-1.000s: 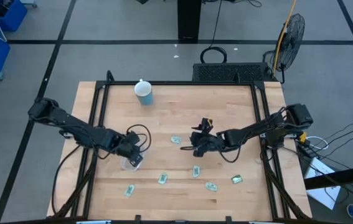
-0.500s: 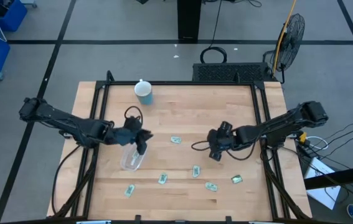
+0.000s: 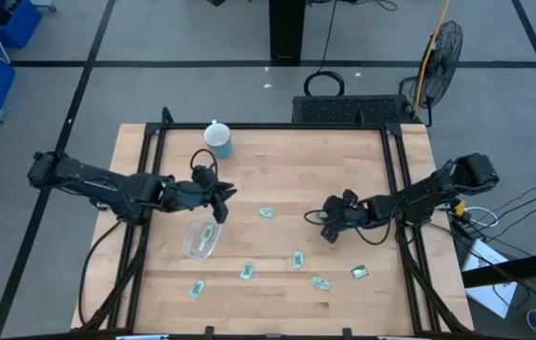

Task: Pick and place Stevia / Truvia into bins
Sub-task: Put the stevia packet into the transparent container

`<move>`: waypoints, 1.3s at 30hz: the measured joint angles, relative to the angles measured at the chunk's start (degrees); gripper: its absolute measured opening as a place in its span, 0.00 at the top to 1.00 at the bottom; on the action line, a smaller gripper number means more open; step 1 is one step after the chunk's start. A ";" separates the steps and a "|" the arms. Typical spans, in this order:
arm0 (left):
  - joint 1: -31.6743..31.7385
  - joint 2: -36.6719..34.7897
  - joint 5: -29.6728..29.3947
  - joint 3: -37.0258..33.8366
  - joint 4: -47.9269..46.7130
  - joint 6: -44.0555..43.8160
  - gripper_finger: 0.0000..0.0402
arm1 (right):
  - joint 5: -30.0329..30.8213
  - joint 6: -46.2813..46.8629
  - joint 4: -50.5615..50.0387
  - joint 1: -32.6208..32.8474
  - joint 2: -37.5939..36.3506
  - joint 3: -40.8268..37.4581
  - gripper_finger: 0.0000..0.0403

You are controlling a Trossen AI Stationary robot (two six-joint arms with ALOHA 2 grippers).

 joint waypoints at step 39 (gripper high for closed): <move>3.76 8.37 6.56 -0.09 5.83 -1.42 0.76 | -0.62 -16.66 13.32 -5.18 1.29 -0.23 0.97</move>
